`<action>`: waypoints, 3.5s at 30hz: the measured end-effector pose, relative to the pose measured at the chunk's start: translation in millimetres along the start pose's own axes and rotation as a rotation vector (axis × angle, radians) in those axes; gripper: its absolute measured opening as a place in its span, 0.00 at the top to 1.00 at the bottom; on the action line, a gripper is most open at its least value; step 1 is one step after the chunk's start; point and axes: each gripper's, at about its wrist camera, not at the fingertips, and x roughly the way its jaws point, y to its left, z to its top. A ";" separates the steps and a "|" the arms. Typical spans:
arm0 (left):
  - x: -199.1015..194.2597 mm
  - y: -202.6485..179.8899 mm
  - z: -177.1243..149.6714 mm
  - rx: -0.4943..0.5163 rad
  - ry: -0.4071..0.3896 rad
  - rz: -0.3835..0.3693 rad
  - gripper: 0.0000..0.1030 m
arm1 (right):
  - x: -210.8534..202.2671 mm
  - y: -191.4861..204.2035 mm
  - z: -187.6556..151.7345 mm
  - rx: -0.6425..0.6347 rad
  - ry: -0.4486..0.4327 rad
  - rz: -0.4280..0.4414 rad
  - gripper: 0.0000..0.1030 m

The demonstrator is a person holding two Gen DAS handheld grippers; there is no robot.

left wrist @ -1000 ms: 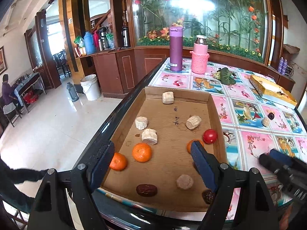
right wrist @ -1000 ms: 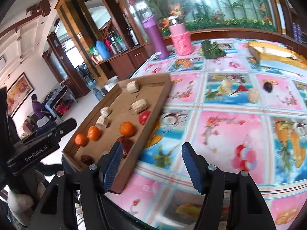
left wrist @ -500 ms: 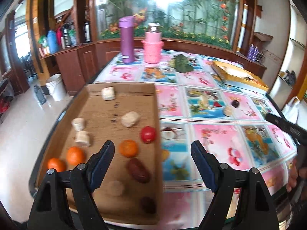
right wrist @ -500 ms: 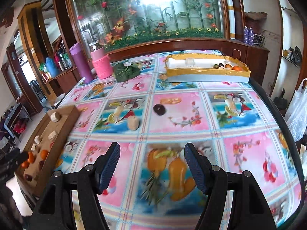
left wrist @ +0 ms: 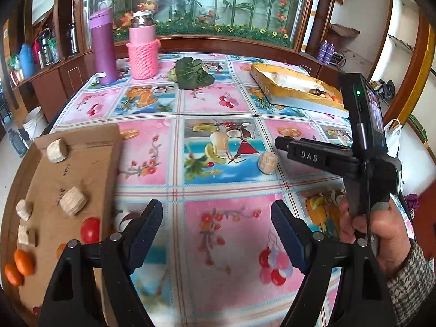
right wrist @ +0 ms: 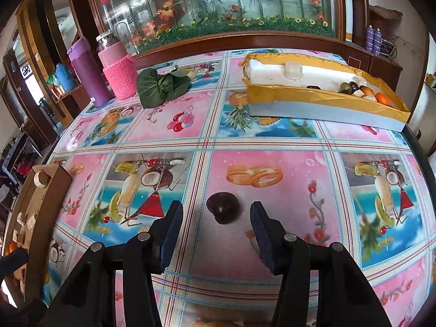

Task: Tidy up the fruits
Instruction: 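Grasp a beige round cake with the left tool while the right tool grasps a dark brown round fruit, then carry the cake and dark fruit into the cardboard box and open both tools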

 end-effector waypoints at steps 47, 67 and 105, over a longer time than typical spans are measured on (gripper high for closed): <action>-101.4 175.3 -51.8 -0.374 -0.175 0.178 0.75 | -23.2 -7.1 -12.4 0.005 -0.117 -0.096 0.75; -112.9 246.4 -82.5 -0.424 -0.141 0.283 0.75 | -85.2 194.7 -51.2 -0.274 -0.060 0.312 0.74; -176.3 191.6 -91.2 -0.420 -0.235 0.367 0.17 | -83.7 229.5 -62.9 -0.325 -0.043 0.376 0.42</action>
